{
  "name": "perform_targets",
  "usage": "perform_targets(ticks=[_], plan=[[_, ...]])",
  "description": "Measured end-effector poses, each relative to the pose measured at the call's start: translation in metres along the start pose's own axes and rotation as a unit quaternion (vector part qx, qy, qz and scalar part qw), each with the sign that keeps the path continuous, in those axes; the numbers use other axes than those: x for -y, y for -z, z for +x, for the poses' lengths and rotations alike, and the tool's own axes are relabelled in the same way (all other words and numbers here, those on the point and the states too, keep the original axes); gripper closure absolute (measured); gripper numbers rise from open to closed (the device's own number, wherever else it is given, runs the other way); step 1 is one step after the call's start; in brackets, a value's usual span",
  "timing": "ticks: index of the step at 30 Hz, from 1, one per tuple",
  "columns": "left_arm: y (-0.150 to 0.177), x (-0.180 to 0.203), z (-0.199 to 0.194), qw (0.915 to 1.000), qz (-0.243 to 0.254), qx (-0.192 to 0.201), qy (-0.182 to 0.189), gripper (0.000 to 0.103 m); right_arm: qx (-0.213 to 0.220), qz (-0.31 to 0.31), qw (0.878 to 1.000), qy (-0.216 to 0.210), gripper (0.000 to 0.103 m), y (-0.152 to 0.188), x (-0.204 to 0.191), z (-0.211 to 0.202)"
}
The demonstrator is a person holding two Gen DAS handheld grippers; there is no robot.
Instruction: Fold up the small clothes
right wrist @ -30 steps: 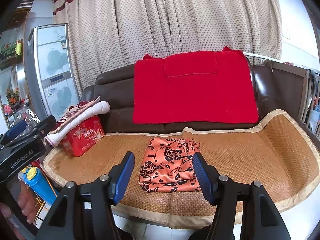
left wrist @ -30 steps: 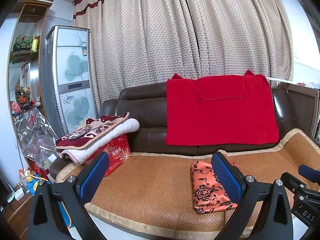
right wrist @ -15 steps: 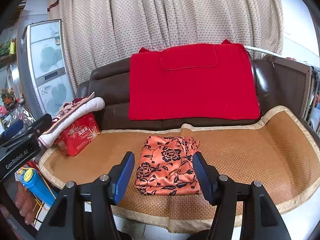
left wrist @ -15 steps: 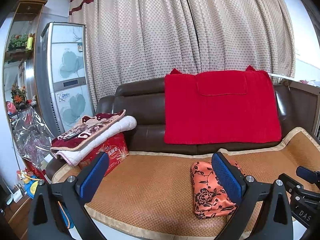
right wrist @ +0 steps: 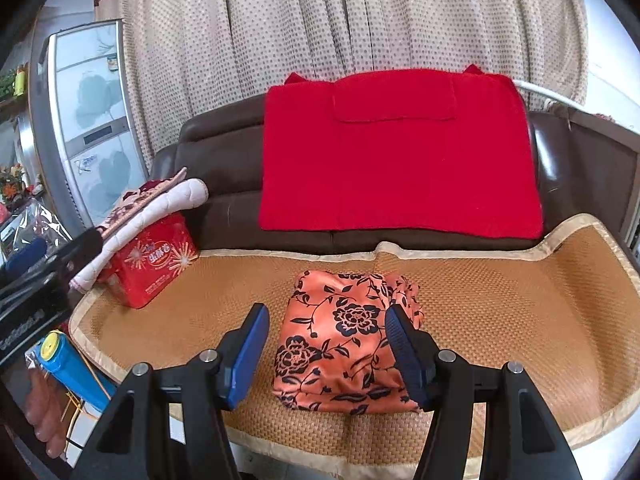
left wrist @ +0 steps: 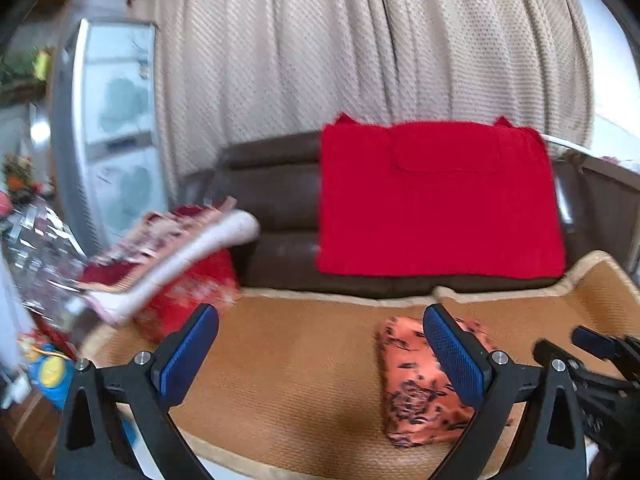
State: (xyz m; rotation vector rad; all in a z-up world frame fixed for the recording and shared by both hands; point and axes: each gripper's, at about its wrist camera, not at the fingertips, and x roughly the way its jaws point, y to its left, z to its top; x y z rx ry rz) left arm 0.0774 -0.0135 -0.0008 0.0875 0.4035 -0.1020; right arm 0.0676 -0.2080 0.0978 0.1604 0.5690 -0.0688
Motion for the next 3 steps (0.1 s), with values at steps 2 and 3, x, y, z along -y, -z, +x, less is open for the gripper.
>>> perform_targets(ticks=[2,3], plan=[[0.001,-0.01,0.032,0.9987,-0.026,-0.026,0.035,0.001,-0.002,0.017,1.0,0.014,0.039,-0.004,0.02,0.023],[0.003,-0.017,0.048,0.9977,-0.039,-0.037,0.042,0.001,-0.002,0.028,0.999,0.022,0.039,-0.005,0.032,0.032]])
